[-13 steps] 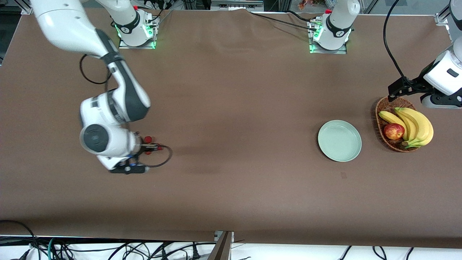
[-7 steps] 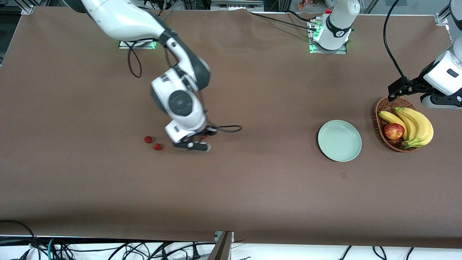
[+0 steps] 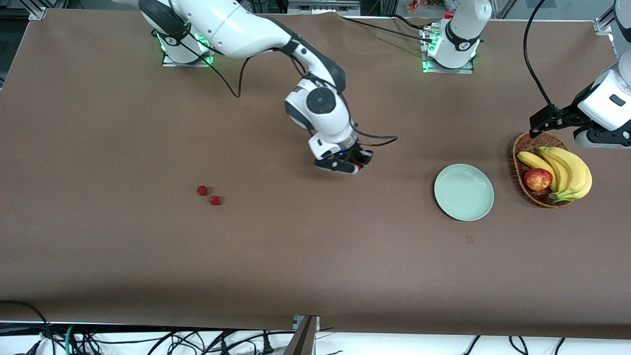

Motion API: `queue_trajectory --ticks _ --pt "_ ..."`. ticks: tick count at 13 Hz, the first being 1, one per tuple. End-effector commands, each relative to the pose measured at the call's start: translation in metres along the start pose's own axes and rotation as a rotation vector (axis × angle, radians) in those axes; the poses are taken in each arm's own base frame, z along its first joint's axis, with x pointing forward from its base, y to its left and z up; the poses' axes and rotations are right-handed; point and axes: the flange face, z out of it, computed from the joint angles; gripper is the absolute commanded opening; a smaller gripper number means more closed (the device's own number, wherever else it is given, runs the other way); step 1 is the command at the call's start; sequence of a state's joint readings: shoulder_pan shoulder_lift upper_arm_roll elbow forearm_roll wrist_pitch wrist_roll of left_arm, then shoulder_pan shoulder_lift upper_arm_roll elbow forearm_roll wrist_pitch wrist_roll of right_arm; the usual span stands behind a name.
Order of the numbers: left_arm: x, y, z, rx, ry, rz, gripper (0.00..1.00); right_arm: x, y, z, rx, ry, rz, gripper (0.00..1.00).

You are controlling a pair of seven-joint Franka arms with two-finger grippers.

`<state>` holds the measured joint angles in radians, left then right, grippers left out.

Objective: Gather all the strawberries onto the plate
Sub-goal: 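Carry the strawberry toward the plate and release it mid-table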

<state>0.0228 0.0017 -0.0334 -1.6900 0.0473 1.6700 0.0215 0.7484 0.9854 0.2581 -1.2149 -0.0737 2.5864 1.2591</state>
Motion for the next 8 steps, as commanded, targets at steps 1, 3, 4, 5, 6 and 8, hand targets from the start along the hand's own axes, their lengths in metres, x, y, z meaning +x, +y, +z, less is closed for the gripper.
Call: queue_trajectory --ticks 1,3,4,5,6,8 --pt "0.003 0.0 -0.004 0.007 -0.008 0.009 1.0 -0.021 -0.01 0.035 0.114 0.009 0.036 0.19" --pt "0.003 -0.001 -0.003 0.007 -0.009 0.008 1.0 -0.033 -0.008 0.044 0.13 0.007 0.052 0.26" --pt "0.003 -0.001 -0.003 0.007 -0.009 0.008 1.0 -0.033 -0.006 0.046 0.124 0.009 0.053 0.28" --pt "0.003 -0.001 -0.003 0.007 -0.009 0.008 1.0 -0.033 -0.005 0.047 0.123 0.009 0.053 0.28" --pt "0.003 -0.001 -0.003 0.007 -0.009 0.008 1.0 -0.031 -0.004 0.047 0.121 0.011 0.053 0.28" --pt "0.003 -0.001 -0.003 0.007 -0.009 0.008 1.0 -0.028 -0.002 0.048 0.117 0.018 0.05 0.38"
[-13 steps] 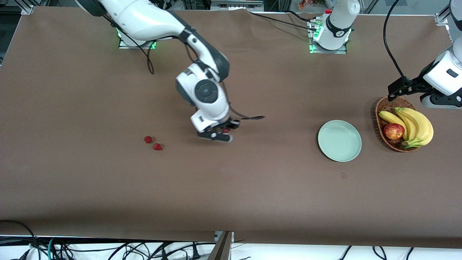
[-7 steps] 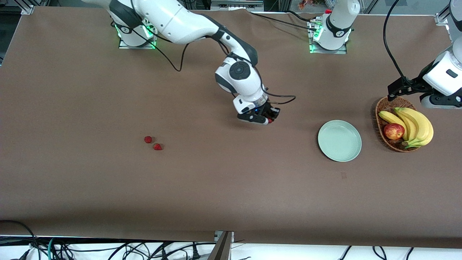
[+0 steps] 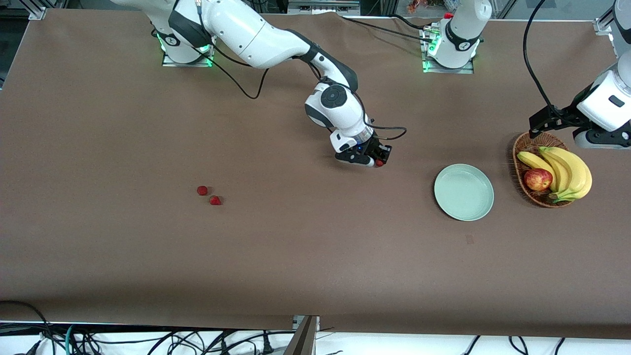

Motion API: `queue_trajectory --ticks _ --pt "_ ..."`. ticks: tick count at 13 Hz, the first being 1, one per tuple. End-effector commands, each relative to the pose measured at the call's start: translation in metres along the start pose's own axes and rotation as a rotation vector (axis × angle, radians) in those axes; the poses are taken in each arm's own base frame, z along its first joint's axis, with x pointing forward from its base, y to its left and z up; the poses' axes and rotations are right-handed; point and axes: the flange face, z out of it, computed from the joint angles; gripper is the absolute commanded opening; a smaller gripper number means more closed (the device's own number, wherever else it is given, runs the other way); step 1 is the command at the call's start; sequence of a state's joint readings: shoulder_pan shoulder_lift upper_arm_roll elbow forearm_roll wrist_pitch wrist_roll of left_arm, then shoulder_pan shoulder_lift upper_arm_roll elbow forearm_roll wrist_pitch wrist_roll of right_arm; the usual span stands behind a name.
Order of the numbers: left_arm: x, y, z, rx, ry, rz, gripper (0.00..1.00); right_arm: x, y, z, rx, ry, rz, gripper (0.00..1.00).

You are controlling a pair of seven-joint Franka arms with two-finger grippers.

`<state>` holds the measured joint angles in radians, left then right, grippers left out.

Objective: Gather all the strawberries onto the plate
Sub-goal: 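Carry the strawberry toward the plate and release it mid-table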

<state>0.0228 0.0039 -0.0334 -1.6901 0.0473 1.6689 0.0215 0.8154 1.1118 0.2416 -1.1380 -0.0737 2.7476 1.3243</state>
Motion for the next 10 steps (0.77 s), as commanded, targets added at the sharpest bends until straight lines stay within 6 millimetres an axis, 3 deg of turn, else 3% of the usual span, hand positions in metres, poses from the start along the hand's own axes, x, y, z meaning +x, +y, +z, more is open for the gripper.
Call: queue_trajectory --ticks 1,4,6,7,10 --pt "0.003 -0.001 -0.005 0.007 -0.006 0.008 1.0 0.004 -0.001 0.001 0.005 0.011 0.012 0.5" --pt "0.003 0.0 -0.005 0.006 -0.004 0.009 1.0 0.005 -0.001 0.0 0.003 0.013 0.012 0.61" --pt "0.003 0.0 -0.005 0.007 -0.004 0.009 1.0 0.014 -0.008 -0.011 0.015 0.021 0.016 0.67" --pt "0.003 0.0 -0.005 0.007 -0.004 0.009 1.0 0.023 -0.015 -0.023 0.022 0.027 0.023 0.7" --pt "0.004 0.0 -0.004 0.006 -0.006 0.011 1.0 0.077 -0.021 -0.068 -0.077 0.041 0.055 0.83"
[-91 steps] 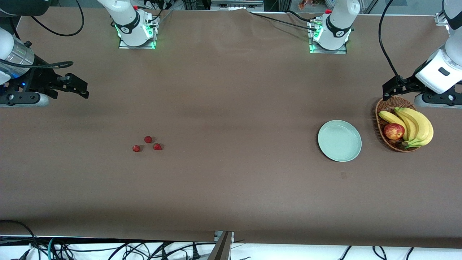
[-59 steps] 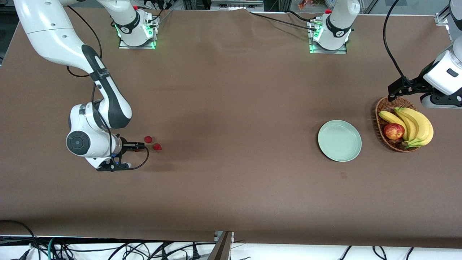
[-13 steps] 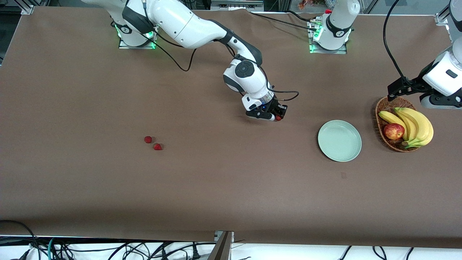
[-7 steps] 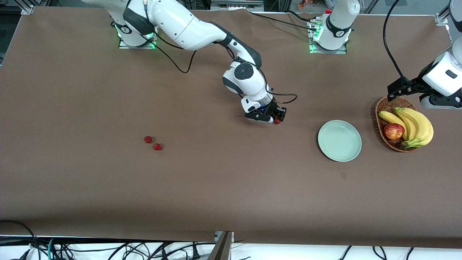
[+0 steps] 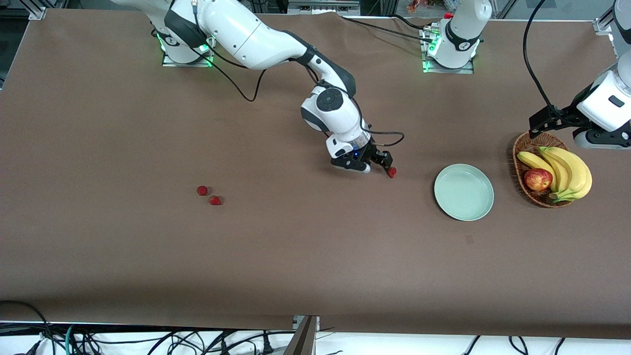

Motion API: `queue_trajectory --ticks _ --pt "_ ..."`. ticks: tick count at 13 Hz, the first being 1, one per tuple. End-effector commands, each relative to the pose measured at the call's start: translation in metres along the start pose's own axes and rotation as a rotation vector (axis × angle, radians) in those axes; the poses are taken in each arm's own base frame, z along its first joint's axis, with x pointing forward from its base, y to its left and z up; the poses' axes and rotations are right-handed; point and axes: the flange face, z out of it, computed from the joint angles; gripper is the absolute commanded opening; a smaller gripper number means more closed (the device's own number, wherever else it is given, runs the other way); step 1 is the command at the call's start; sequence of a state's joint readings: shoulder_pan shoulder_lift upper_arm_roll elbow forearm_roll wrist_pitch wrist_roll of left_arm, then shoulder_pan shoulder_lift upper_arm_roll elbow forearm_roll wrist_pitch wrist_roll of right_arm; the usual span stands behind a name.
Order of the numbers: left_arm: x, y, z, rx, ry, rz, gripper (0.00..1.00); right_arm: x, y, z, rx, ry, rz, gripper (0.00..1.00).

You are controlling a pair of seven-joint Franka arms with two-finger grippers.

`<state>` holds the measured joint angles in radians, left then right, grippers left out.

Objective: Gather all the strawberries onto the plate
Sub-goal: 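Return the right gripper to strawberries while the left gripper reaches the strawberry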

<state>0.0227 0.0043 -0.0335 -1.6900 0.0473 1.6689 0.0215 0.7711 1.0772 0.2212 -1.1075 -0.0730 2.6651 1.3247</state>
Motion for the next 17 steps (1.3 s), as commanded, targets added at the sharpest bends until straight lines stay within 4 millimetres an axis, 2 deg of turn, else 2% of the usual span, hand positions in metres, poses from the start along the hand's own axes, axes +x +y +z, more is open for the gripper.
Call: queue_trajectory --ticks 1,5,8,9,10,12,14,16,17 --pt "0.004 -0.001 -0.005 0.007 -0.005 0.009 1.0 0.052 -0.009 -0.053 -0.093 0.002 0.005 0.84" --pt "0.007 0.0 0.002 0.005 -0.018 0.011 1.0 0.135 0.015 -0.107 -0.259 -0.04 -0.139 0.85" --pt "0.007 0.0 0.003 0.003 -0.019 0.009 1.0 0.2 0.053 -0.147 -0.365 -0.12 -0.279 0.85" --pt "0.009 0.002 0.007 0.003 -0.028 0.013 1.0 0.221 0.07 -0.163 -0.38 -0.149 -0.331 0.85" --pt "0.015 0.008 0.022 0.001 -0.053 0.025 1.0 0.239 0.087 -0.178 -0.395 -0.167 -0.379 0.85" --pt "0.017 0.019 0.033 -0.001 -0.091 0.045 1.0 0.271 0.133 -0.2 -0.423 -0.205 -0.462 0.86" --pt "0.015 0.05 0.054 -0.031 -0.158 0.089 1.0 0.304 0.176 -0.213 -0.431 -0.246 -0.546 0.88" --pt "0.012 0.086 0.09 -0.069 -0.228 0.116 1.0 0.33 0.219 -0.217 -0.432 -0.28 -0.603 0.89" --pt "0.018 0.092 0.107 -0.07 -0.236 0.094 1.0 0.339 0.236 -0.217 -0.427 -0.289 -0.628 0.9"
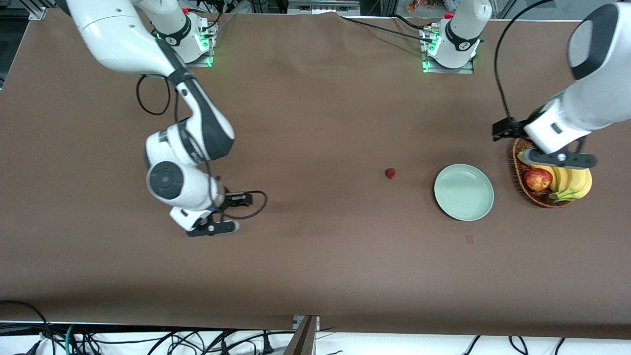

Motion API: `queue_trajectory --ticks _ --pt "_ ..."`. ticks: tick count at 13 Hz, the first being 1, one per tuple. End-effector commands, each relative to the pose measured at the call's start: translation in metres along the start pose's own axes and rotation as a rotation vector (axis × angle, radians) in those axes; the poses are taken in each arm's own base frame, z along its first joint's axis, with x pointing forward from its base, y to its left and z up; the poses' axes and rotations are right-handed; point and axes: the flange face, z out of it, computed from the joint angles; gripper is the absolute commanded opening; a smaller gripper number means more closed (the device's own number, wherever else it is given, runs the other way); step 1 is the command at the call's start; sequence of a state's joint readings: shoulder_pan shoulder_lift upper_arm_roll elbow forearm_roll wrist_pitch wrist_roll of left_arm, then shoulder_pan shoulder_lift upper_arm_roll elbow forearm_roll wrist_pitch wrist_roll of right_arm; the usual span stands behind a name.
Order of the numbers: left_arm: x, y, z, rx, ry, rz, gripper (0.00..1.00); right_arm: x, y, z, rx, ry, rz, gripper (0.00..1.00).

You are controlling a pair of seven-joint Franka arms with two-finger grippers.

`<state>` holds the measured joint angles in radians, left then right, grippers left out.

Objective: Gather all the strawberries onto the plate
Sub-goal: 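Return the right gripper to strawberries while the left gripper reaches the strawberry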

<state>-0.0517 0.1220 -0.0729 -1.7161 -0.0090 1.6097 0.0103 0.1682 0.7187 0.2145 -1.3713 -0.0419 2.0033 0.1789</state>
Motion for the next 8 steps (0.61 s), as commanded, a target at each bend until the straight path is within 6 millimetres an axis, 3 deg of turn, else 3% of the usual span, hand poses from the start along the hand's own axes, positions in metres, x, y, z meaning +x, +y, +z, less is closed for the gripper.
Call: queue_trajectory --ticks 1,4,6,8 --pt "0.023 0.038 0.042 -0.031 -0.04 -0.025 1.0 -0.016 0.038 0.017 0.014 -0.016 -0.082 0.9" --pt "0.044 0.074 0.072 -0.036 -0.025 -0.1 1.0 -0.028 0.05 0.043 -0.006 -0.004 -0.098 0.92" --pt "0.053 0.108 0.108 -0.046 -0.015 -0.167 1.0 -0.036 0.05 0.062 -0.008 0.014 -0.142 0.95" --pt "0.063 0.13 0.159 -0.07 0.027 -0.289 1.0 -0.042 0.058 0.074 -0.015 0.008 -0.186 0.96"
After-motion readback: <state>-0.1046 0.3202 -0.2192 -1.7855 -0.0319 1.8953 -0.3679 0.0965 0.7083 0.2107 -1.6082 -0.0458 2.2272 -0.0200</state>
